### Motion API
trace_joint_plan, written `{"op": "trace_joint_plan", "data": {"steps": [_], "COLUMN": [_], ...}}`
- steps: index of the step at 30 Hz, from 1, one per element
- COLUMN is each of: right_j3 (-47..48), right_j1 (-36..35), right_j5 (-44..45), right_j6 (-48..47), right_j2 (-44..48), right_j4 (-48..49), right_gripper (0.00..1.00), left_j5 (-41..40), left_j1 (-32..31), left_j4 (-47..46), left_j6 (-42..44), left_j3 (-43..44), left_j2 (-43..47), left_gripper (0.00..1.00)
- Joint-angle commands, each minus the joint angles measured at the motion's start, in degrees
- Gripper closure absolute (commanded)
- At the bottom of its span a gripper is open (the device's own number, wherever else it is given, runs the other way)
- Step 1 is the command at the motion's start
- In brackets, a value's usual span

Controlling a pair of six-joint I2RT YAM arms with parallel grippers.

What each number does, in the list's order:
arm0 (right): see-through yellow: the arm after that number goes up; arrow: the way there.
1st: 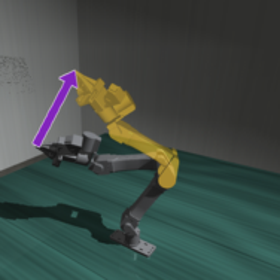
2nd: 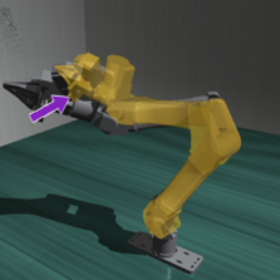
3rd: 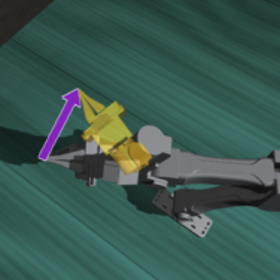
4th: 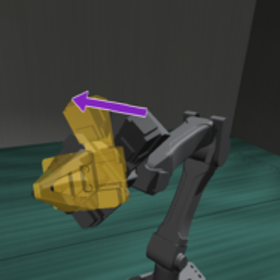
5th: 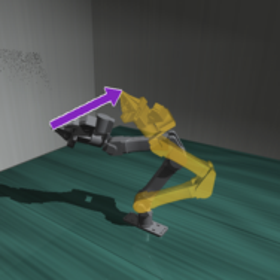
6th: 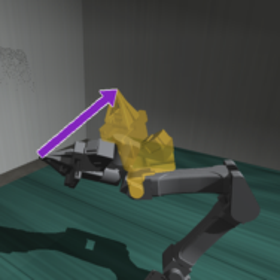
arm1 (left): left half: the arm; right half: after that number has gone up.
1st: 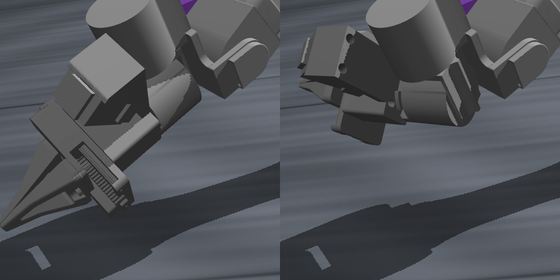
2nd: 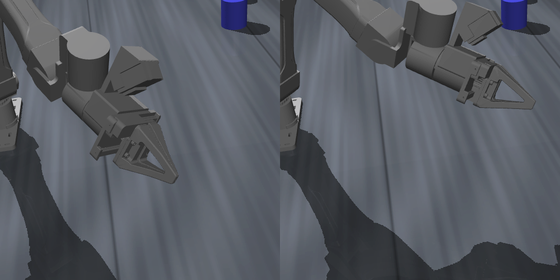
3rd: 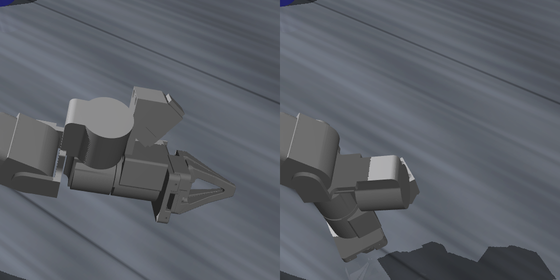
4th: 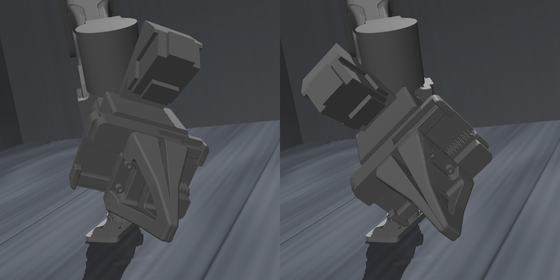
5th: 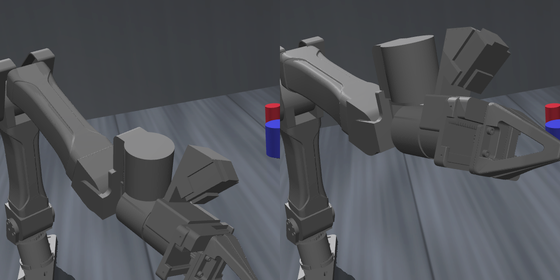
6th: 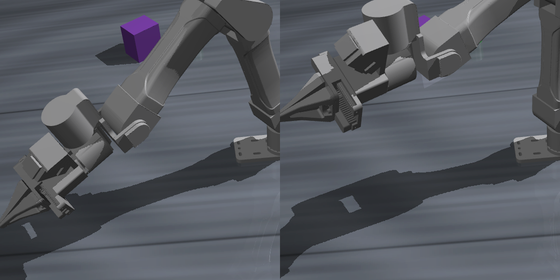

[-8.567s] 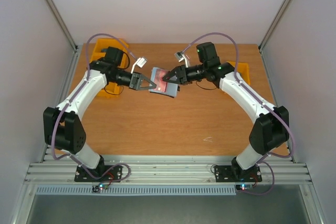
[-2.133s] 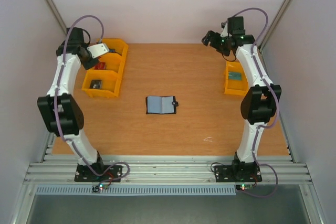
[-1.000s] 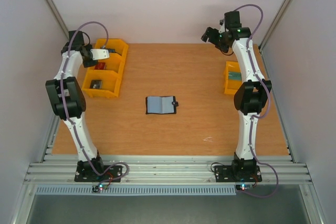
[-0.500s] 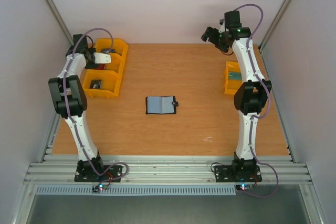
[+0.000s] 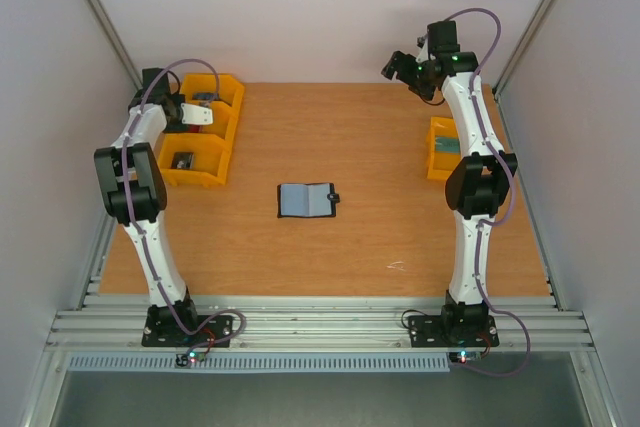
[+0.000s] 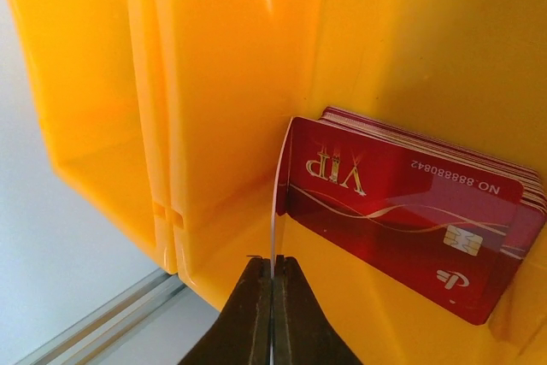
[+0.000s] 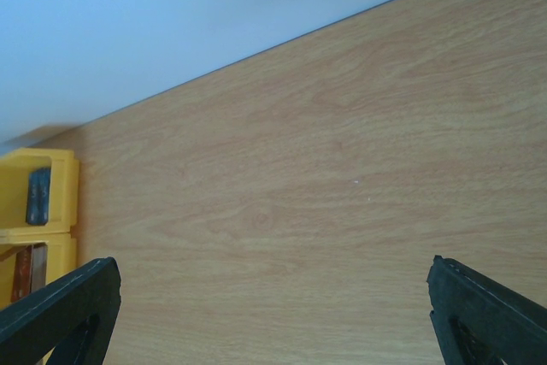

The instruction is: Take the credit cards out of the card holder

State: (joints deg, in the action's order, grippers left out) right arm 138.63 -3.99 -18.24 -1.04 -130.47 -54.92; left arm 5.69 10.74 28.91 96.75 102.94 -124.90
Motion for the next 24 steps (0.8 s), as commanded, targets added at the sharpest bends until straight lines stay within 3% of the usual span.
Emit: {"op": "trace_joint_plan", "data": {"steps": [1, 7, 16, 24], "right_j3": [2.2, 2.2, 2.2, 2.2], "right_j1": [0.5, 0.6, 0.7, 0.7], "right_j5": [-1.1, -1.6, -2.7, -4.0], "right_j6": [0.8, 0.8, 1.0, 1.0], "right_j2": [-1.1, -1.1, -1.4, -1.4], "right_j4": [0.3, -0.1, -0.1, 0.0], "right_gripper": [0.02, 0.01, 0.02, 0.02], "left_j5": [-2.7, -2.7, -2.0, -2.3], "left_j1": [0.9, 1.0, 1.8, 2.4], "left_j4": [-0.8, 0.0, 1.6, 2.1], "left_j6": [2.4, 2.5, 2.1, 0.8], "left_j3": [-0.9, -1.4, -0.8, 0.5], "left_j2": [-0.8, 0.1, 1.8, 2.8], "left_gripper": [1.0, 0.88, 0.55, 0.42]}}
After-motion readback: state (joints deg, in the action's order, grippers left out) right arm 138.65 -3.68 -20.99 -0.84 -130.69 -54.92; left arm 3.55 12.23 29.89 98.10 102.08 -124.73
